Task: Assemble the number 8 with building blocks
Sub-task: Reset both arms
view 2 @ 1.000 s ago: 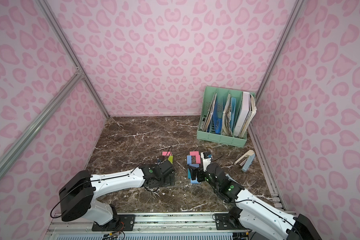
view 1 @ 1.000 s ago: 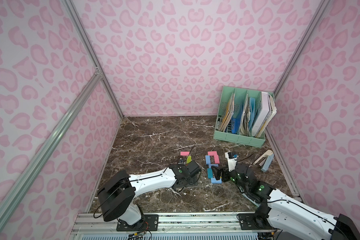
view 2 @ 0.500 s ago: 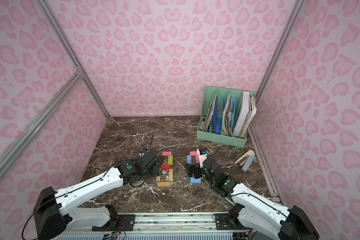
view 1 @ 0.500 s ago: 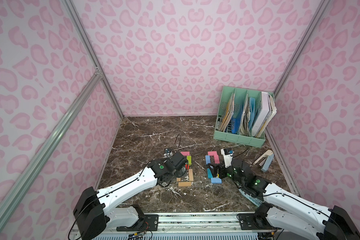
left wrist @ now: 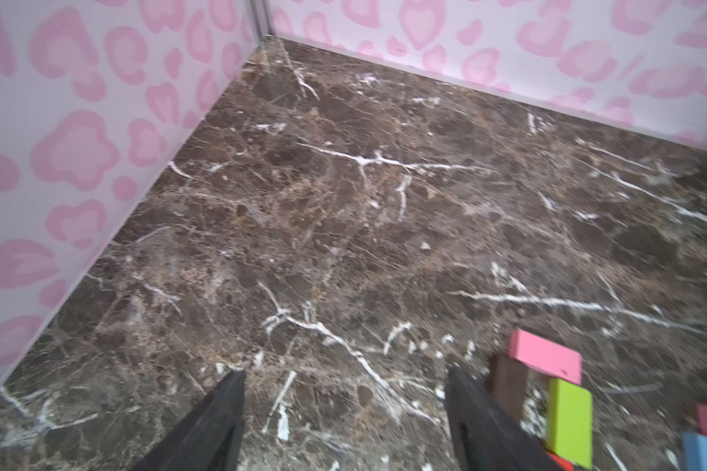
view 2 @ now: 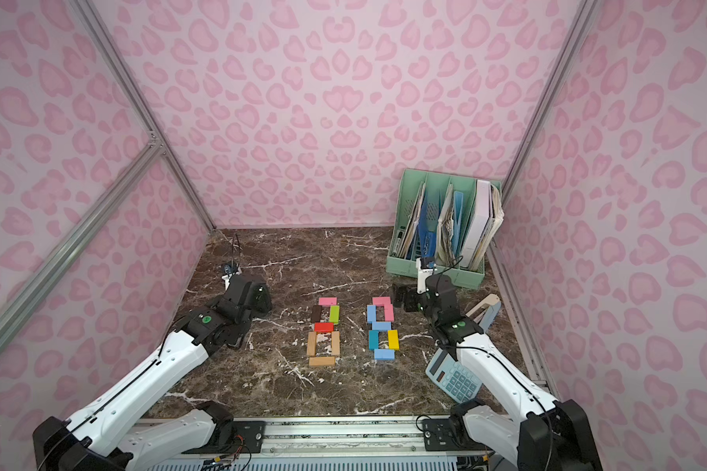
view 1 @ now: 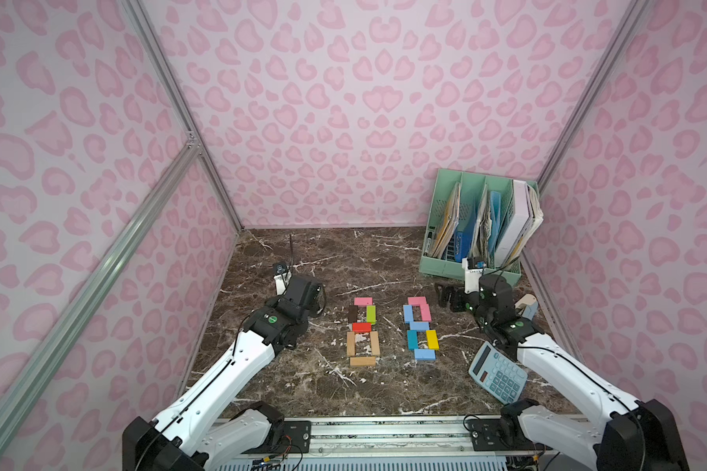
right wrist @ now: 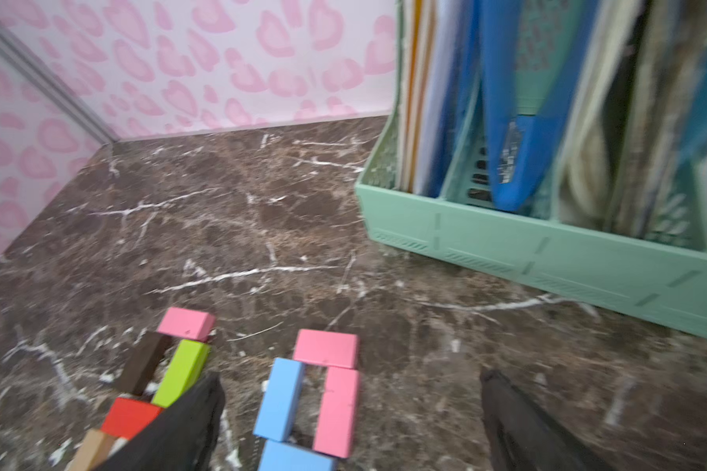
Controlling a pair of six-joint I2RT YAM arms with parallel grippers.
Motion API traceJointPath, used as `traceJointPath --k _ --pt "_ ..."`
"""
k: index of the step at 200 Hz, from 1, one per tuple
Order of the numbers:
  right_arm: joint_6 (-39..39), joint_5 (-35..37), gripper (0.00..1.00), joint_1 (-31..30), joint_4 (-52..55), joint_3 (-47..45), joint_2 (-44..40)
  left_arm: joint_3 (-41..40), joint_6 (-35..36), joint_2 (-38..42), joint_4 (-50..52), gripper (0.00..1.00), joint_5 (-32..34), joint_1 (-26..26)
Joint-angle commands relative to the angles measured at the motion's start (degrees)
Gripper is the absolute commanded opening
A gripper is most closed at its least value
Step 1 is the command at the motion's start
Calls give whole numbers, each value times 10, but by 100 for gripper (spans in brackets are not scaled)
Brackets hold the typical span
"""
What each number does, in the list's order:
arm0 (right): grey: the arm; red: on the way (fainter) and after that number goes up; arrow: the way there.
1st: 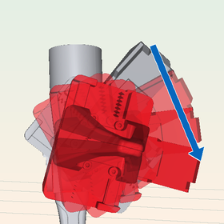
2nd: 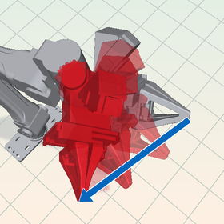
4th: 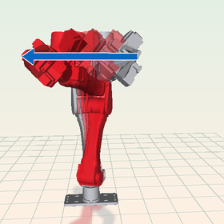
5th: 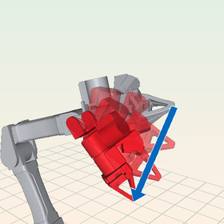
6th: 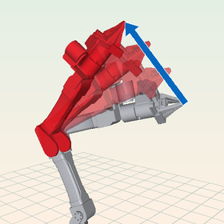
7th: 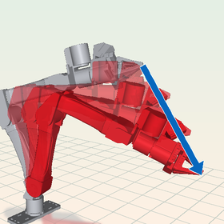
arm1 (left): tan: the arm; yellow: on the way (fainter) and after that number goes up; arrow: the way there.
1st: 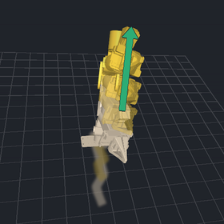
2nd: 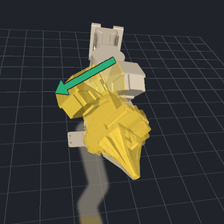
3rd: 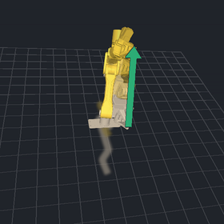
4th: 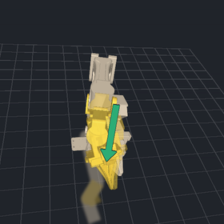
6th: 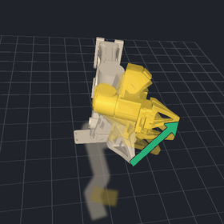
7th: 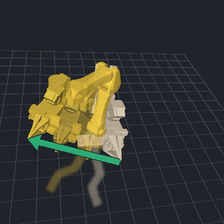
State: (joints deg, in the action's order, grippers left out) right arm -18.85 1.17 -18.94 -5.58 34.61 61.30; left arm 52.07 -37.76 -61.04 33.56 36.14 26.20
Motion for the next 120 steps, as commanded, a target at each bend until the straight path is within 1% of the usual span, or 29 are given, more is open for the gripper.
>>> traceJointPath --k 1,14,25,46,61,70,84,108,120 --pt "22 39 99 57 -59 -44 -20 -17 26 -6 -65 75 19 -44" --pt "18 51 99 98 -90 -78 -28 -21 25 -24 -75 74 27 -67" --pt "18 50 99 133 -118 -105 -30 -24 25 -44 -83 75 47 -81" --pt "28 55 99 167 -185 -157 -28 -34 32 -67 -100 77 85 -97" --pt "48 72 99 169 -232 -186 -20 -58 51 -57 -140 79 94 -111" --pt "55 81 99 170 -260 -201 -13 -77 67 -41 -167 83 94 -117" --pt "71 84 99 170 -312 -224 1 -110 105 -12 -220 87 97 -125" --pt "92 90 99 169 -405 -257 32 -169 170 24 -312 97 100 -138" --pt "100 95 99 169 -456 -267 50 -201 200 28 -368 97 104 -140"
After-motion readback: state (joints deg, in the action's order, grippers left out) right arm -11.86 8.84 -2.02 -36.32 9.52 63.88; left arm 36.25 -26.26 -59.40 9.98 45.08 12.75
